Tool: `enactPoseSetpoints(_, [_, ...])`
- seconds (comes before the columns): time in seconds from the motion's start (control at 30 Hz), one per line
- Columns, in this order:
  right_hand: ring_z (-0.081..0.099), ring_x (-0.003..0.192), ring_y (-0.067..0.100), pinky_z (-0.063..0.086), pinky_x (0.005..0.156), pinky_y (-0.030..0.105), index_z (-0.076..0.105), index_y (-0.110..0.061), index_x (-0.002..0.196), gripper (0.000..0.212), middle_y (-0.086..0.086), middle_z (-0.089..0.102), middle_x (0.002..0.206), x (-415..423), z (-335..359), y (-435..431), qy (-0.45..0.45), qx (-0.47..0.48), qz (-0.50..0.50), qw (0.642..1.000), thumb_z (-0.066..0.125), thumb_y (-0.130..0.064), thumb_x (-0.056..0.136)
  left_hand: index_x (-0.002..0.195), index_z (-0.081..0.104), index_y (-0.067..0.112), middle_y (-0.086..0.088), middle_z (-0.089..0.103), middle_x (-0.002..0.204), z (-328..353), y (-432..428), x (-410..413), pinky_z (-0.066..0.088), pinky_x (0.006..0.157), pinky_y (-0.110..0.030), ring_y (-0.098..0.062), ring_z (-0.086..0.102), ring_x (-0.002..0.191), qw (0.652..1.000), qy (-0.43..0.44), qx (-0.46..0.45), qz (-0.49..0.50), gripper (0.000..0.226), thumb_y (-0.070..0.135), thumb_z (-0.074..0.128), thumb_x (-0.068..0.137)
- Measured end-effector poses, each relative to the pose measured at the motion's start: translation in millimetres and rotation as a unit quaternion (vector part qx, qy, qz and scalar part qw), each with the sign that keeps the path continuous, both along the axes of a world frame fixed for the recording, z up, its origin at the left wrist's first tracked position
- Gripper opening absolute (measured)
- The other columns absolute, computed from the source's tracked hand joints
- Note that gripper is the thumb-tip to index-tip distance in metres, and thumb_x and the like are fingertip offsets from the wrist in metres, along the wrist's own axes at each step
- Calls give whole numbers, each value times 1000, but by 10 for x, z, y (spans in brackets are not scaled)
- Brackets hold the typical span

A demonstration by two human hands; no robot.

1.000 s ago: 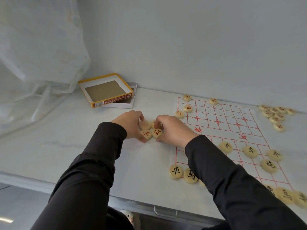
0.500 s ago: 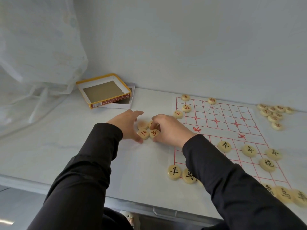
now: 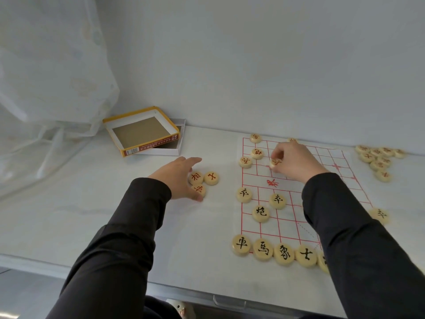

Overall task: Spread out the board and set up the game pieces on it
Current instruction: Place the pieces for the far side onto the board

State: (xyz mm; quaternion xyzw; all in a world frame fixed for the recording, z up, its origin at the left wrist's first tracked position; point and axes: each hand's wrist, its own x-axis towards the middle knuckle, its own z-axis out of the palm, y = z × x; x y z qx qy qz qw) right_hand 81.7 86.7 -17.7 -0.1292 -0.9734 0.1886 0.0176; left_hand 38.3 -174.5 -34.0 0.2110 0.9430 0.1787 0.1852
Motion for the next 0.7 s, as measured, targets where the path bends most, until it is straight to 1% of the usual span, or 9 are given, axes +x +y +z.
enactPoseSetpoints(0.1, [55, 105, 19, 44, 86, 26, 62, -15, 107, 24, 3, 60, 114, -7, -65, 80, -12, 22, -16, 1000, 62, -4, 86, 146, 21, 28, -2, 43, 137, 3, -1, -6, 37, 102, -32, -20, 46, 121, 1000, -1, 9, 4, 97, 35, 79, 69])
enactPoseSetpoints(0.2, [55, 101, 18, 43, 84, 24, 63, -15, 105, 23, 3, 61, 112, -45, -85, 78, 7, 15, -16, 1000, 62, -3, 86, 146, 20, 28, -1, 42, 138, 2, 19, -2, 36, 102, -31, -20, 45, 122, 1000, -3, 2, -1, 97, 36, 79, 70])
enactPoseSetpoints(0.37, [56, 94, 18, 44, 80, 24, 65, -14, 102, 17, 5, 63, 106, -90, -116, 47, 48, 0, -30, 998, 64, -7, 86, 146, 20, 28, -1, 40, 140, 6, 39, -9, 35, 103, -30, -19, 44, 124, 1000, -6, -3, -1, 96, 36, 78, 70])
enactPoseSetpoints(0.47, [57, 92, 18, 45, 80, 24, 66, -14, 99, 15, 5, 64, 104, -100, -152, 22, 34, -4, -21, 999, 66, -8, 85, 146, 19, 28, -1, 40, 140, 4, 44, -14, 35, 103, -31, -20, 43, 124, 1000, -5, -8, -1, 97, 37, 78, 70])
enactPoseSetpoints(0.7, [58, 95, 19, 46, 82, 25, 65, -14, 102, 19, 4, 63, 106, -106, -163, -14, 13, 14, -13, 1000, 65, -5, 85, 147, 19, 27, -2, 37, 142, 9, 59, -4, 35, 104, -33, -22, 42, 125, 1000, -2, -19, -7, 97, 39, 78, 70])
